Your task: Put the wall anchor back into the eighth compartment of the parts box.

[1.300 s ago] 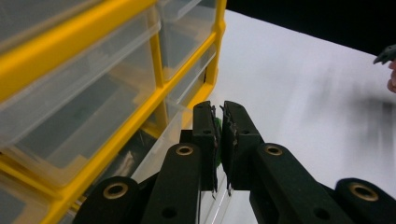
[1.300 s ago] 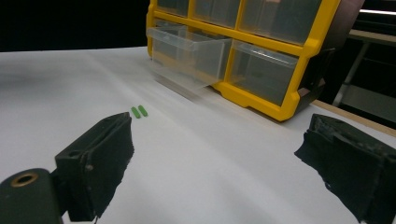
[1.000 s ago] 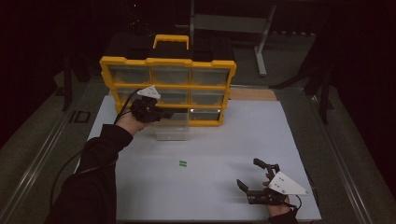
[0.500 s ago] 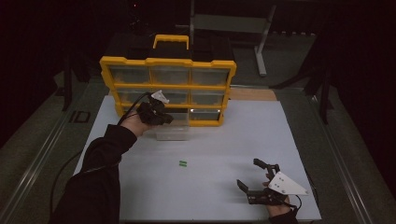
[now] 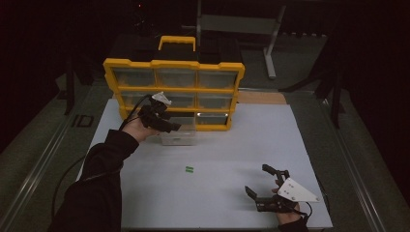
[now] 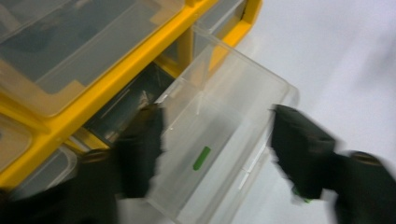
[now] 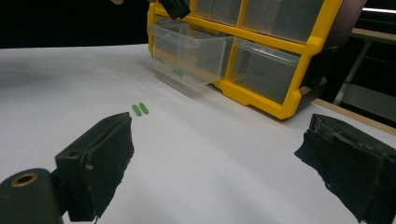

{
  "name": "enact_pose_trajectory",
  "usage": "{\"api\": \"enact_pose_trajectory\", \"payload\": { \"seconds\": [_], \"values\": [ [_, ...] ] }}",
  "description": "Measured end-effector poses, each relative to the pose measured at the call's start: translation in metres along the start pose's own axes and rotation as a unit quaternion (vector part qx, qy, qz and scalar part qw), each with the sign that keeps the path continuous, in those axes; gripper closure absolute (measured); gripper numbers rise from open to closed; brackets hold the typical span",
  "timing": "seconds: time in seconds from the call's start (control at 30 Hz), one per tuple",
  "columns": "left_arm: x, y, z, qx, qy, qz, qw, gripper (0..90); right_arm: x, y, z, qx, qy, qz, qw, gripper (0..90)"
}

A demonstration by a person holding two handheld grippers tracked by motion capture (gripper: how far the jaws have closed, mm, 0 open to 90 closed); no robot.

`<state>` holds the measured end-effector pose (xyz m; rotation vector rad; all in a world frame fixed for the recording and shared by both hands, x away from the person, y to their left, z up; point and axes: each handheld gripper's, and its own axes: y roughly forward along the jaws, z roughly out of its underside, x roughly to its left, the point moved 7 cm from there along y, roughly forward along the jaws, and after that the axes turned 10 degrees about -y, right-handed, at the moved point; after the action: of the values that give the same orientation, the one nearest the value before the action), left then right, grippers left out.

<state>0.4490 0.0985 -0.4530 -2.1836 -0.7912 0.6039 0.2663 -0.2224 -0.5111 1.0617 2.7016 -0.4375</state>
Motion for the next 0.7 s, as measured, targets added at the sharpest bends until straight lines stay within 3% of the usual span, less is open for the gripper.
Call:
{"api": "enact_pose_trajectory", "payload": {
  "seconds": [0.03, 0.07, 0.17, 0.33, 0.37, 0.43, 0.7],
  "values": [
    [-0.002, -0.001, 0.000, 0.000, 0.000, 0.003, 1.0000, 32.9, 0.000, 0.000, 0.000, 0.000, 0.000, 0.000, 1.0000, 8.2],
    [-0.004, -0.002, 0.001, 0.003, -0.002, 0.010, 0.9999, 17.4, 0.000, 0.000, 0.000, 0.000, 0.000, 0.000, 1.0000, 8.2],
    [-0.008, -0.005, 0.002, 0.003, 0.001, 0.020, 0.9998, 2.6, 0.000, 0.000, 0.000, 0.000, 0.001, 0.000, 1.0000, 8.2],
    [-0.019, -0.011, 0.004, -0.003, 0.010, 0.036, 0.9993, 0.9, 0.000, 0.000, 0.000, 0.000, 0.001, -0.001, 1.0000, 8.2],
    [-0.028, -0.016, 0.004, -0.010, 0.024, 0.048, 0.9985, 0.9, 0.000, 0.000, 0.000, 0.000, 0.002, -0.002, 1.0000, 8.2],
    [-0.035, -0.020, 0.006, -0.014, 0.033, 0.057, 0.9977, 0.9, 0.000, 0.000, 0.000, 0.000, 0.002, -0.001, 1.0000, 8.2],
    [-0.059, -0.022, 0.015, -0.027, 0.056, 0.090, 0.9940, 1.0, 0.000, 0.001, 0.000, 0.001, 0.001, -0.001, 1.0000, 8.2]
  ]
}}
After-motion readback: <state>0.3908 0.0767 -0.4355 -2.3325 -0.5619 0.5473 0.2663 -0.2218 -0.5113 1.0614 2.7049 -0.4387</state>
